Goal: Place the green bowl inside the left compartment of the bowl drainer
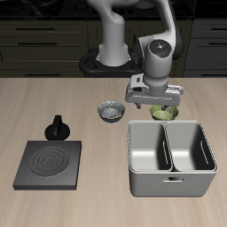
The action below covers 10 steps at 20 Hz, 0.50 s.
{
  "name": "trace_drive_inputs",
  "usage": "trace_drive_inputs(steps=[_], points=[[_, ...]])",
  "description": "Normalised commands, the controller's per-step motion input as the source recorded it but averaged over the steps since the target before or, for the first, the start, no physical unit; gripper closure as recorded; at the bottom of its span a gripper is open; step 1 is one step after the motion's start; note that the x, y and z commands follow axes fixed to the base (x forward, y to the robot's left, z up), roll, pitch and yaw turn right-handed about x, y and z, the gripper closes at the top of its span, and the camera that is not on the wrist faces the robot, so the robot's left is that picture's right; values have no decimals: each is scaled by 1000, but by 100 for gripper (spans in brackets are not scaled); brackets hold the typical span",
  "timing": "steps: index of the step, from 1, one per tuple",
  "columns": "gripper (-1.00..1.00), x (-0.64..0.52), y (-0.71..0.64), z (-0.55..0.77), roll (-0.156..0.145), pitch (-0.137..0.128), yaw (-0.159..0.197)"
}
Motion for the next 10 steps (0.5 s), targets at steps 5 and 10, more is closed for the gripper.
trace_drive_inputs(steps=[5,10], points=[[-100,-30,8,-328,6,61,-5],[-100,-45,52,-352,36,71,-38]])
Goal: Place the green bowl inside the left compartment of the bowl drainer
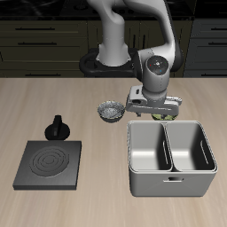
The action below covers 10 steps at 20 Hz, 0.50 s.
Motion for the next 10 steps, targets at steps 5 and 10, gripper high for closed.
trace_drive_inputs(steps=[5,10], points=[[100,-125,201,-572,47,94,-25],[100,-67,9,18,26,-2,-11]])
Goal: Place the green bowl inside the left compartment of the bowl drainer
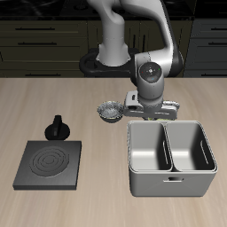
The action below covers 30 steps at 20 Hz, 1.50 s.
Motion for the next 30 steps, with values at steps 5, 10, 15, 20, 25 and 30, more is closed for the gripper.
trace_drive_inputs(steps=[5,10,15,20,25,30], points=[[100,37,-125,280,4,-50,-2],[100,51,-105,268,-11,-47,29],[100,24,-177,647,-26,-114,48],[100,-18,-158,649,-24,-114,43],[100,-71,-94,555,-13,-89,41],[100,-75,-72,483,2,-66,21]])
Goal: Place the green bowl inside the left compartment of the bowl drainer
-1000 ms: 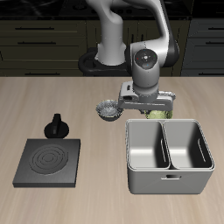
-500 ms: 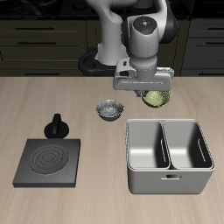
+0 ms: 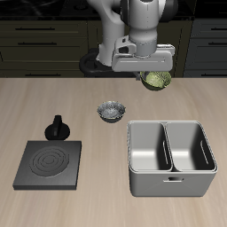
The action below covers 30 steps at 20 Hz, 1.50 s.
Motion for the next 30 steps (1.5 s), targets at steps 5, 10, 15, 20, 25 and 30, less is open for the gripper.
trace_drive_inputs(steps=[5,10,15,20,25,30], points=[[100,-27,-15,405,12,-47,9],[100,-5,-42,270,3,-40,11],[100,150,-23,90,-13,-8,35],[100,104,5,83,6,15,14],[100,200,21,411,1,-29,19],[100,203,169,258,16,0,24]])
